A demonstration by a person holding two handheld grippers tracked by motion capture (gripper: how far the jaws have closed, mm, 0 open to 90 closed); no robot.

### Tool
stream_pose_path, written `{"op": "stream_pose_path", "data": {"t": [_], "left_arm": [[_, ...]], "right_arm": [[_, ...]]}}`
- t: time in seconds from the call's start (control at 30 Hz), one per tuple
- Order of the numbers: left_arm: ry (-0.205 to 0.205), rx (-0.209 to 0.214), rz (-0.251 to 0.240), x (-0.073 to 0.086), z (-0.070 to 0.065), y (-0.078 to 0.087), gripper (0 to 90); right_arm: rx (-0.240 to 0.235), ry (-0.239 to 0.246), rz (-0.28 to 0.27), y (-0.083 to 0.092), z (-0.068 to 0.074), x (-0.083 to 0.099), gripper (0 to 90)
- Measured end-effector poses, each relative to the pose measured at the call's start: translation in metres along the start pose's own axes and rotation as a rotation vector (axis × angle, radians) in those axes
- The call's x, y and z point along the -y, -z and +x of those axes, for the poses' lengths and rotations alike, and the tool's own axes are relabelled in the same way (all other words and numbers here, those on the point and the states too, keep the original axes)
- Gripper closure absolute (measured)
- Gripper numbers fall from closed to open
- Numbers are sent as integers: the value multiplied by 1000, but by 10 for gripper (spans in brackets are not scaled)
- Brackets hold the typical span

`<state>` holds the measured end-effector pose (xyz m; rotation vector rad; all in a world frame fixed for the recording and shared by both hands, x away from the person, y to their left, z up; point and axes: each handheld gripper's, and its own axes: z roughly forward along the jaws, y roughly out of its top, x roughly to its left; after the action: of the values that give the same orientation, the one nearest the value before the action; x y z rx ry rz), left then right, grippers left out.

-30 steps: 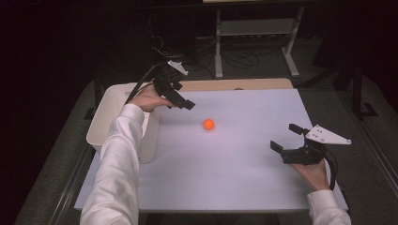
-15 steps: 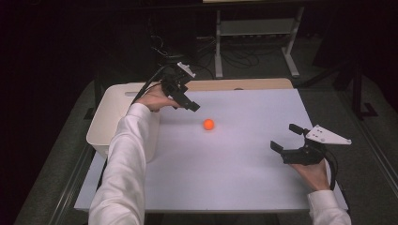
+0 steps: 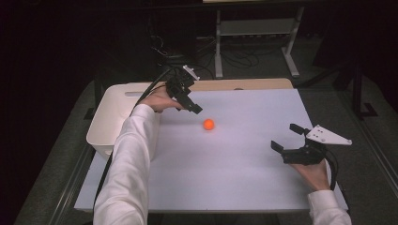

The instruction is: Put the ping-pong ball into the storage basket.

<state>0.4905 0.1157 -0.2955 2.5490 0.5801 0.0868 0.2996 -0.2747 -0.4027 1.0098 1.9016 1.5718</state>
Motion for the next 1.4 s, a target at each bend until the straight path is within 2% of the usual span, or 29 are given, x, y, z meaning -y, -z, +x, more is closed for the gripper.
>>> {"op": "stream_pose_path", "data": {"t": [0.2,0.37,0.43,0.63,0.87,1.0,1.1,1.13,1.17,1.4], "left_arm": [[15,-2,11,1,2,-7,0],[23,-1,35,2,3,-14,0],[14,-3,59,2,5,-16,0],[19,-5,51,0,6,-22,0],[2,8,71,-7,3,-33,0],[-27,18,103,-12,1,-42,0],[-25,23,103,-13,1,-45,0],[-32,22,122,-14,1,-48,0],[-14,23,115,-14,-1,-51,0],[-36,23,125,-18,-2,-54,0]], "right_arm": [[-3,4,3,0,0,0,0],[-1,8,4,-1,0,0,0],[2,11,3,-1,0,0,0],[4,10,0,0,1,0,0],[4,11,0,0,1,0,0],[5,11,1,0,1,0,0],[6,11,0,0,1,0,0],[6,13,-6,1,1,-1,0],[6,14,-7,1,1,-1,0],[5,11,1,0,-1,0,0]]}}
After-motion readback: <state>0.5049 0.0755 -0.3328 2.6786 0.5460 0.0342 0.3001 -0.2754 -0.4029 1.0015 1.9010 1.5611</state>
